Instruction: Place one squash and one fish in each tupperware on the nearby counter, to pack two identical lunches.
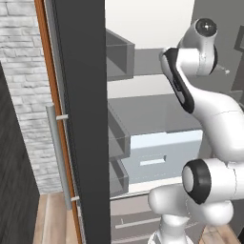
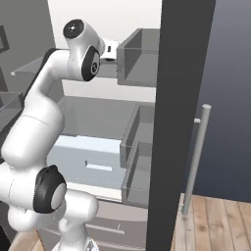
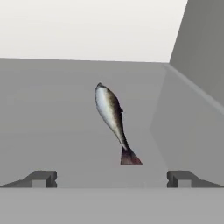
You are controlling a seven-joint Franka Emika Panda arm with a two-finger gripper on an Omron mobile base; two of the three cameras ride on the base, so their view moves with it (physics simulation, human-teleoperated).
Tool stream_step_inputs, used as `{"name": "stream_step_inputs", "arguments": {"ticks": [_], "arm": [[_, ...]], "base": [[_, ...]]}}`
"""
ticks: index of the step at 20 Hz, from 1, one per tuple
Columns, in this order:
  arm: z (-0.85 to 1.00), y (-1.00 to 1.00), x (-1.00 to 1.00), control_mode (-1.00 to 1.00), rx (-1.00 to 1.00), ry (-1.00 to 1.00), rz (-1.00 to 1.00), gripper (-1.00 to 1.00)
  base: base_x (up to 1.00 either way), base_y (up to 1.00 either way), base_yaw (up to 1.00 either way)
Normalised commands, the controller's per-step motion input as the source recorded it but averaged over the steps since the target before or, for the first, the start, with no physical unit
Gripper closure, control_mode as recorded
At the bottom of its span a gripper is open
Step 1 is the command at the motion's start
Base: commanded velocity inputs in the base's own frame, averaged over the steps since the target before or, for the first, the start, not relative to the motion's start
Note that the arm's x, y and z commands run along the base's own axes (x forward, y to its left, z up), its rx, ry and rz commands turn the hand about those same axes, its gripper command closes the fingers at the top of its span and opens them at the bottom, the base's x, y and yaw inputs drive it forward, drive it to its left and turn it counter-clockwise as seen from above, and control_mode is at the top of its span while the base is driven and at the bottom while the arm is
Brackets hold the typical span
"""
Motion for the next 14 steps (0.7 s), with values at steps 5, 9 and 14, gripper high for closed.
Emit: {"name": "stream_step_inputs", "arguments": {"ticks": [5, 9, 14], "arm": [[-0.14, -0.02, 0.56, -1.00, 0.01, 0.00, 0.01, -1.00], [-0.10, -0.01, 0.56, -1.00, 0.00, 0.03, 0.00, -1.00], [-0.06, -0.08, 0.52, -1.00, 0.00, 0.03, 0.02, -1.00]], "base": [[0.00, 0.00, 0.00], [0.00, 0.00, 0.00], [0.00, 0.00, 0.00]]}}
